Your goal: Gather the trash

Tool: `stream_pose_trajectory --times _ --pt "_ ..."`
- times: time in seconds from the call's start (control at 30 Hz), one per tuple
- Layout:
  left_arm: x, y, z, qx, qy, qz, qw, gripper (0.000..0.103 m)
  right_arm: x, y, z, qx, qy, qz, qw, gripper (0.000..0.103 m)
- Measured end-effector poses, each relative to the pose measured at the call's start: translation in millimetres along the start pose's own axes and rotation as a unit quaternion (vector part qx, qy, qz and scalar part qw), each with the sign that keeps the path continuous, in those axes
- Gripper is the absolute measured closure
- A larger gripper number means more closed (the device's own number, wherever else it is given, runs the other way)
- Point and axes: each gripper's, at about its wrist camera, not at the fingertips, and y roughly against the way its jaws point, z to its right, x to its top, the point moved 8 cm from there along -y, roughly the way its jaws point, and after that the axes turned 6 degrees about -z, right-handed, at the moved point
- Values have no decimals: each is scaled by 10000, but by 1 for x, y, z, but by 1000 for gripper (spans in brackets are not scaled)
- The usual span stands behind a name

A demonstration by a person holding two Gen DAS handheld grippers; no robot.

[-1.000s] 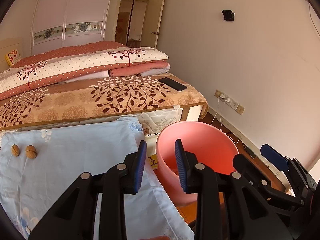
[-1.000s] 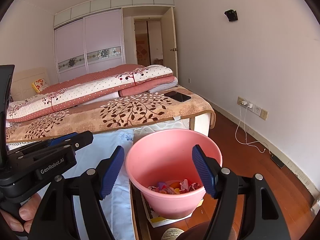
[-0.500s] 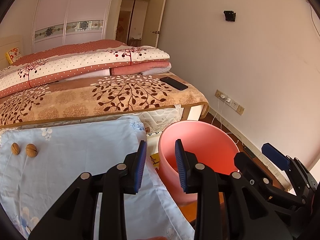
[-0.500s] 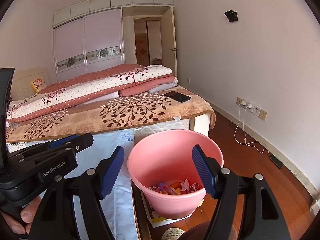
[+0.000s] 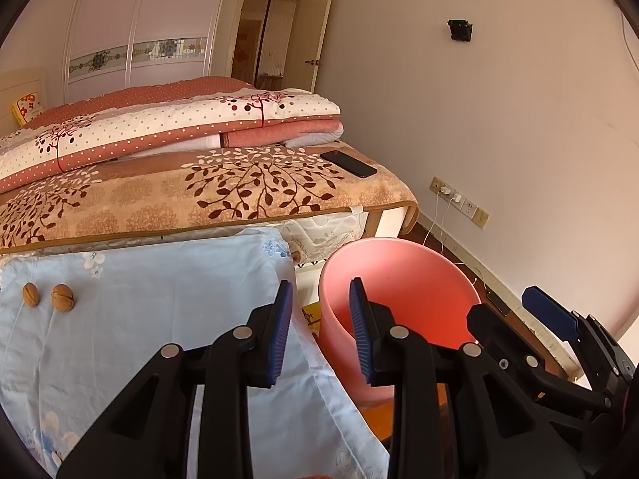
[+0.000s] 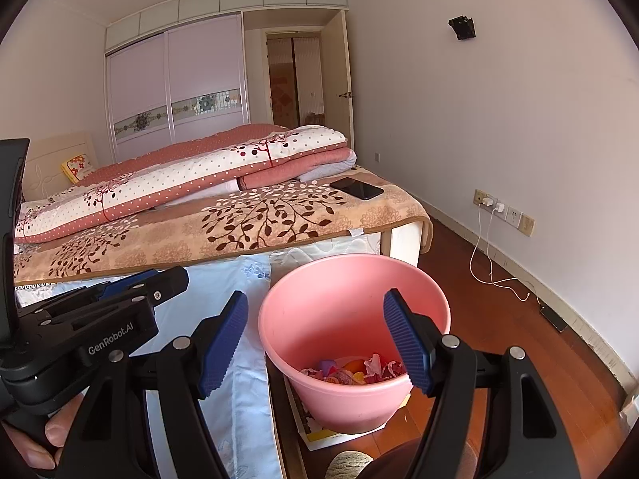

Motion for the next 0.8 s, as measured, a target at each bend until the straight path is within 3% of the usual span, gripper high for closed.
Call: stream_pose_trajectory --times 0.8 --pt "-10 -7 -2 24 -18 -121 9999 73 -7 -2 -4 -7 -46 -53 10000 34"
